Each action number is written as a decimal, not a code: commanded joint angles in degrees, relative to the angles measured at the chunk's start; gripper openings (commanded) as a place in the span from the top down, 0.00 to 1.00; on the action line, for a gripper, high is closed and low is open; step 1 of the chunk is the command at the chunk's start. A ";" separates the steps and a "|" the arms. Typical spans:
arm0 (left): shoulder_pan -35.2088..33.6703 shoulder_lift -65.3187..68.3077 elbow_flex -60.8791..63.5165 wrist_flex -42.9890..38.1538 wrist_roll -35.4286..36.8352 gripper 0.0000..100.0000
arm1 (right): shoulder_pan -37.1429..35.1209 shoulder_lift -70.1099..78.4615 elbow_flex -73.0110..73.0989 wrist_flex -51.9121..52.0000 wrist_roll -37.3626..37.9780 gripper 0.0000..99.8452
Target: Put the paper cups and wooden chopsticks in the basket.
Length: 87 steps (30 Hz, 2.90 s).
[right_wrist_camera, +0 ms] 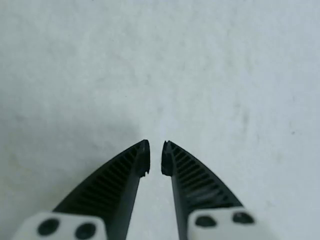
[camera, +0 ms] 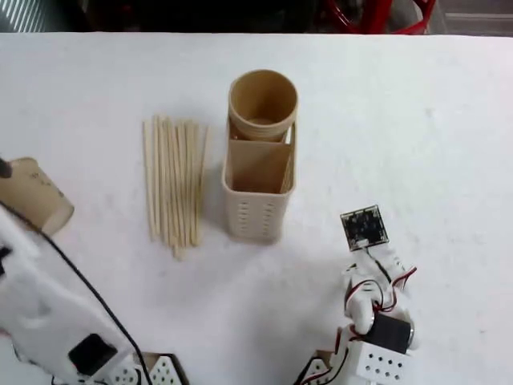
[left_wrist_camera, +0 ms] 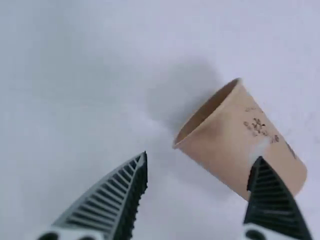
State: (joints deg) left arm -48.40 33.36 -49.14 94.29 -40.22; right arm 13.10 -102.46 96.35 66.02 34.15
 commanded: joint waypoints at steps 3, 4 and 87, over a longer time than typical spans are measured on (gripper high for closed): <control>4.09 18.77 -37.89 7.21 -7.21 0.67 | 0.22 -0.31 0.53 0.22 0.26 0.94; 4.09 21.23 -41.05 7.30 -7.56 0.67 | 0.22 -0.31 0.53 0.22 0.26 0.94; -4.79 21.23 -22.95 8.18 -11.96 0.68 | 0.22 -0.31 0.53 0.22 0.26 0.94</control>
State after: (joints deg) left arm -52.79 54.64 -69.45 101.85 -53.49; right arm 13.10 -102.46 96.35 66.02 34.15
